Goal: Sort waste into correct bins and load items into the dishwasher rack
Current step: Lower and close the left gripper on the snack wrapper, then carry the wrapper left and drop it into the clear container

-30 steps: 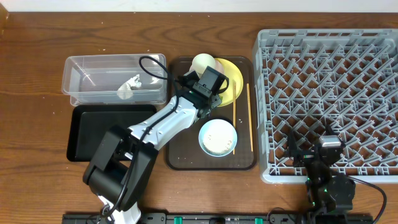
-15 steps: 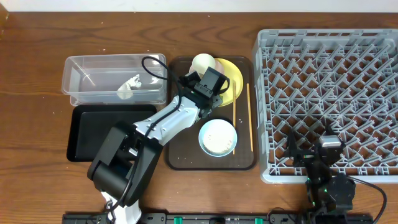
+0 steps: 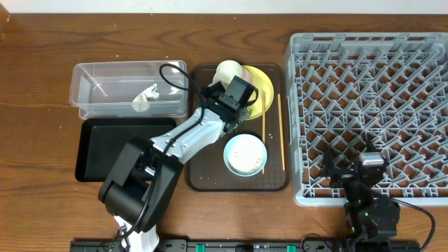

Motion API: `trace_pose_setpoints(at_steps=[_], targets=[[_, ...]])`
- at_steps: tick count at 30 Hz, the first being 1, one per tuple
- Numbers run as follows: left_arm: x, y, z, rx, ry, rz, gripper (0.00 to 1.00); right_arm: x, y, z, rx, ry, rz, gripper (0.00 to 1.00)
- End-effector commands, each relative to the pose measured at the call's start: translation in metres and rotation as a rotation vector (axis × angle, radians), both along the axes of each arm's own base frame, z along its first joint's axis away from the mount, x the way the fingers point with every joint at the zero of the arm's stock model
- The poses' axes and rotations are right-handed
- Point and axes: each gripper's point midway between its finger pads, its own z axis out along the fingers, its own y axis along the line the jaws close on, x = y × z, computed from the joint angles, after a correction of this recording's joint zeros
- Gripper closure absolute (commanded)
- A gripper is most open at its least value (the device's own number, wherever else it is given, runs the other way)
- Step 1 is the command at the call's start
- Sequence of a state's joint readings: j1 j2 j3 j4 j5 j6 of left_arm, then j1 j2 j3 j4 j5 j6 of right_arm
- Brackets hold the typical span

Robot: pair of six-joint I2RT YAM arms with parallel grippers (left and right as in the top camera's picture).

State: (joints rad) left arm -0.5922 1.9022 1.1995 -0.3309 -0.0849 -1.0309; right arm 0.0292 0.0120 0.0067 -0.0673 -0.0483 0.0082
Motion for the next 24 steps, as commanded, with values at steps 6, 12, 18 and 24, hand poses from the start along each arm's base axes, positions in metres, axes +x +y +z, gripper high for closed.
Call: trace_pose_setpoints(at_steps=[6,12,18,24], targets=[[0.0,0.007,-0.002,0.018,0.005,0.013,0.94,0.0,-0.001,0.0,0.013,0.001,-0.007,0.01],[0.0,0.02,0.018,0.012,-0.004,0.039,0.94,0.0,-0.001,0.0,0.013,0.001,-0.007,0.01],[-0.001,0.023,0.053,-0.016,-0.061,0.03,0.94,0.0,-0.001,0.0,0.013,0.001,-0.007,0.01],[0.0,0.026,0.088,-0.05,-0.132,0.021,0.94,0.0,-0.001,0.0,0.013,0.001,-0.007,0.01]])
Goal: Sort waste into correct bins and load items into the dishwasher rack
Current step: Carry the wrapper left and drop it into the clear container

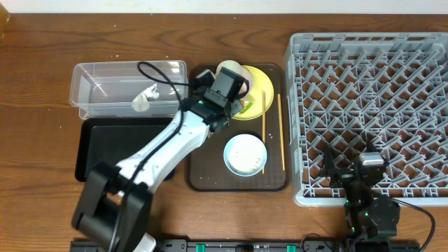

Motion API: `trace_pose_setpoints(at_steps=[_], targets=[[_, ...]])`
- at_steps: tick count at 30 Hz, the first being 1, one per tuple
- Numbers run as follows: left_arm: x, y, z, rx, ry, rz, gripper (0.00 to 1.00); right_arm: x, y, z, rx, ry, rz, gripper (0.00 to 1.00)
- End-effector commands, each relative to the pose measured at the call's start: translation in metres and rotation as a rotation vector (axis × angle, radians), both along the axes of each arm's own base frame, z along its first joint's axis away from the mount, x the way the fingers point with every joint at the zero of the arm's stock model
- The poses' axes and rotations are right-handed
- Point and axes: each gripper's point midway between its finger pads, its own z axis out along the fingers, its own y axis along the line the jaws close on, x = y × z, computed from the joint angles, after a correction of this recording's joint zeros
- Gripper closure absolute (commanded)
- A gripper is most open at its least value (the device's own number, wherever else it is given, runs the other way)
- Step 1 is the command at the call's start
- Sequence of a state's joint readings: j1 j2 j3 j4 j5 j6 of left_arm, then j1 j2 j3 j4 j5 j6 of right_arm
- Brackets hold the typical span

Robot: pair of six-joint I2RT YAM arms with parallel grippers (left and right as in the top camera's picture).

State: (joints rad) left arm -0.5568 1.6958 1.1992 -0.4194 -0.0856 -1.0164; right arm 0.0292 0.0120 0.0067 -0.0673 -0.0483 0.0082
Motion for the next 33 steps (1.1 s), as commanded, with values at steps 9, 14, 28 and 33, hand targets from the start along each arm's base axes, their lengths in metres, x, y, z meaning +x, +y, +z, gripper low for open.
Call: trace_pose_setpoints(at_steps=[9,14,28,33], targets=[[0.003,0.034,0.061,-0.033,-0.123,0.046,0.94,0.0,-0.001,0.0,0.013,0.001,-0.007,0.01],[0.013,0.061,0.081,-0.045,-0.174,0.104,0.94,0.0,-0.001,0.0,0.013,0.001,-0.007,0.01],[0.039,0.158,0.082,0.023,-0.197,0.282,0.94,0.0,-0.001,0.0,0.013,0.001,-0.007,0.01],[0.043,0.184,0.071,0.053,-0.171,0.324,0.94,0.0,-0.001,0.0,0.013,0.001,-0.007,0.01]])
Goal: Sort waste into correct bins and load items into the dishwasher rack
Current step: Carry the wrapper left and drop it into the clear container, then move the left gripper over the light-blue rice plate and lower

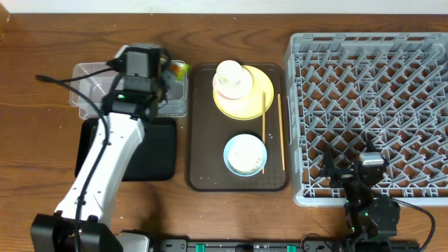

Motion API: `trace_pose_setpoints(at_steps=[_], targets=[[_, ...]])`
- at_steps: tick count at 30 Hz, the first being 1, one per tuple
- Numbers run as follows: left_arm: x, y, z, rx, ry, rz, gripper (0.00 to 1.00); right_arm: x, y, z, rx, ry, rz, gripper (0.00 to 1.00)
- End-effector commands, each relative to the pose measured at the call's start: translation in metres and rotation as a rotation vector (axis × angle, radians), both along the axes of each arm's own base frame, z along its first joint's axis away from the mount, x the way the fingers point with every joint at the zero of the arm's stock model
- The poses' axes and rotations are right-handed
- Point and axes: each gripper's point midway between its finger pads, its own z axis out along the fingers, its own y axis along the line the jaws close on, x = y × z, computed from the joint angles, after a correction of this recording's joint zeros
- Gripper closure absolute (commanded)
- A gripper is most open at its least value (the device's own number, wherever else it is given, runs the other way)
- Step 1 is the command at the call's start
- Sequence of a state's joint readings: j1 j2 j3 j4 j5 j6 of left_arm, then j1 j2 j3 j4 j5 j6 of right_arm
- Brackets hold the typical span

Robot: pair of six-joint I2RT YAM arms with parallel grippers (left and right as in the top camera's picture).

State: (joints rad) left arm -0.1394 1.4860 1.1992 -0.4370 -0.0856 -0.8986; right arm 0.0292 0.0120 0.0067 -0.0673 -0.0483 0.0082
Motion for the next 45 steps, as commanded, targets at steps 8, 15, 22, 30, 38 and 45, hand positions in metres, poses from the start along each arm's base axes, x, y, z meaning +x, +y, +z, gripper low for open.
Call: trace_pose_setpoints(at_steps=[8,15,22,30,38,45], targets=[[0.009,0.031,-0.058,0.064,0.14,0.04,0.94,0.0,-0.001,0.0,0.013,0.001,-0.007,0.01],[0.011,0.046,-0.065,0.066,0.153,0.071,0.52,0.0,-0.001,0.0,0.013,0.001,-0.007,0.01],[0.005,0.027,-0.026,0.04,0.072,-0.075,0.44,0.0,-0.001,0.0,0.013,0.001,-0.007,0.01],[-0.065,-0.019,0.003,-0.105,0.161,-0.286,0.51,0.0,-0.001,0.0,0.013,0.001,-0.007,0.01],[-0.126,-0.051,-0.013,-0.031,0.351,-0.501,0.72,0.0,-0.001,0.0,0.013,0.001,-0.007,0.01],[-0.16,-0.081,-0.031,0.005,0.474,-0.649,0.94,0.0,-0.001,0.0,0.013,0.001,-0.007,0.01]])
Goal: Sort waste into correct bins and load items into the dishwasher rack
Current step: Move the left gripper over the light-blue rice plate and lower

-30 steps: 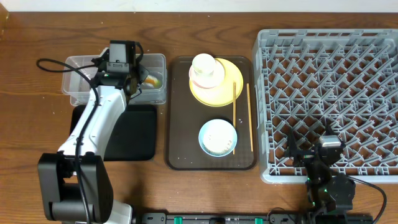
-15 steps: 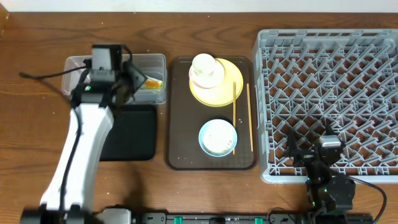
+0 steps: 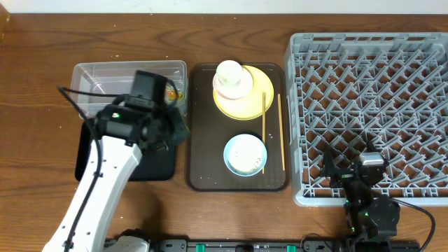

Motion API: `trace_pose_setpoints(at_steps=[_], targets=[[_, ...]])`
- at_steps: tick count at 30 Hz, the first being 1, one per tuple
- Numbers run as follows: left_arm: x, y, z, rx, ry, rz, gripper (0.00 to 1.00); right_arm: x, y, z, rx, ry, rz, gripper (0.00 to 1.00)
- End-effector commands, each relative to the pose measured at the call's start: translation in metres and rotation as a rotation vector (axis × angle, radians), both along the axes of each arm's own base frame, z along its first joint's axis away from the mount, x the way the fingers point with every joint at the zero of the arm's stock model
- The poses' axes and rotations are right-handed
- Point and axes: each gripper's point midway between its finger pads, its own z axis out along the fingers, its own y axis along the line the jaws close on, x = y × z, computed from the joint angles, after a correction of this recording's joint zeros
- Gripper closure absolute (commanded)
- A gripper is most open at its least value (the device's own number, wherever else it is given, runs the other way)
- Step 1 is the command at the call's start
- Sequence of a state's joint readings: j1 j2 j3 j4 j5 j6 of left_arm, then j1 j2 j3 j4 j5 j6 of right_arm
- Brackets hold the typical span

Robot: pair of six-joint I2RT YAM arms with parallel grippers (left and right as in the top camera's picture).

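Observation:
My left gripper (image 3: 173, 115) hovers over the right end of the clear bin (image 3: 105, 73) and the black tray (image 3: 91, 154); its fingers look spread and empty. A colourful wrapper (image 3: 180, 91) lies in the bin's right end, just beyond the fingers. On the brown tray (image 3: 203, 175) are a yellow plate (image 3: 252, 103) carrying a pale cup (image 3: 229, 75), a blue-rimmed bowl (image 3: 245, 154) and two chopsticks (image 3: 281, 129). The grey dishwasher rack (image 3: 371, 84) fills the right side. My right gripper (image 3: 348, 159) rests open at the rack's front edge.
The left arm's links cross the black tray toward the table's front edge. The arm covers the middle of the clear bin. The brown tray lies between the bins and the rack, close to both.
The left gripper was higher over the clear bin, shut on the colourful wrapper. The wrapper now lies in the bin's right end and the gripper has drawn back toward the black tray, open.
The left gripper was at the yellow plate beside the cup, then closed around a colourful wrapper there. Then it held the wrapper over the clear bin. Now the wrapper is in the bin and the plate holds only the cup. The right arm stayed still.

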State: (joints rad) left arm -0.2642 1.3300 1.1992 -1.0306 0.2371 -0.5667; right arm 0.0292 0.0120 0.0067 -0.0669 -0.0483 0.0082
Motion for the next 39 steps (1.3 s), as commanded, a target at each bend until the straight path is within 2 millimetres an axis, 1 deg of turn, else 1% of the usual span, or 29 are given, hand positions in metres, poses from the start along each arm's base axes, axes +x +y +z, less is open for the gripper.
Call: trace_pose_setpoints(at_steps=[1,5,11,12,14,16,18,25,34,39], targets=[[-0.013,-0.016,-0.011,0.016,0.037,-0.096,0.93,0.0,-0.001,0.0,0.013,0.001,-0.007,0.01],[-0.026,-0.033,-0.019,0.044,0.05,-0.175,0.94,0.0,-0.001,0.0,0.013,0.001,-0.007,0.01],[-0.035,-0.044,-0.027,0.116,0.03,-0.251,0.91,0.0,-0.001,0.0,0.013,0.001,-0.007,0.01],[-0.036,-0.046,-0.029,0.119,0.029,-0.263,0.87,0.0,-0.001,0.0,0.013,0.001,-0.007,0.01],[-0.039,-0.051,-0.032,0.118,0.025,-0.282,0.83,0.0,-0.001,0.0,0.013,0.001,-0.007,0.01],[-0.041,-0.056,-0.036,0.116,0.019,-0.3,0.69,0.0,-0.001,0.0,0.013,0.001,-0.007,0.01],[-0.042,-0.059,-0.041,0.115,0.015,-0.314,0.63,0.0,-0.001,0.0,0.013,0.001,-0.007,0.01],[-0.039,-0.07,-0.059,0.098,-0.029,-0.337,0.6,0.0,-0.001,0.0,0.013,0.001,-0.007,0.01],[-0.038,-0.071,-0.087,0.085,-0.054,-0.336,0.59,0.0,-0.001,0.0,0.013,0.001,-0.007,0.01],[-0.034,-0.075,-0.093,0.063,-0.083,-0.337,0.59,0.0,-0.001,0.0,0.013,0.001,-0.007,0.01]])
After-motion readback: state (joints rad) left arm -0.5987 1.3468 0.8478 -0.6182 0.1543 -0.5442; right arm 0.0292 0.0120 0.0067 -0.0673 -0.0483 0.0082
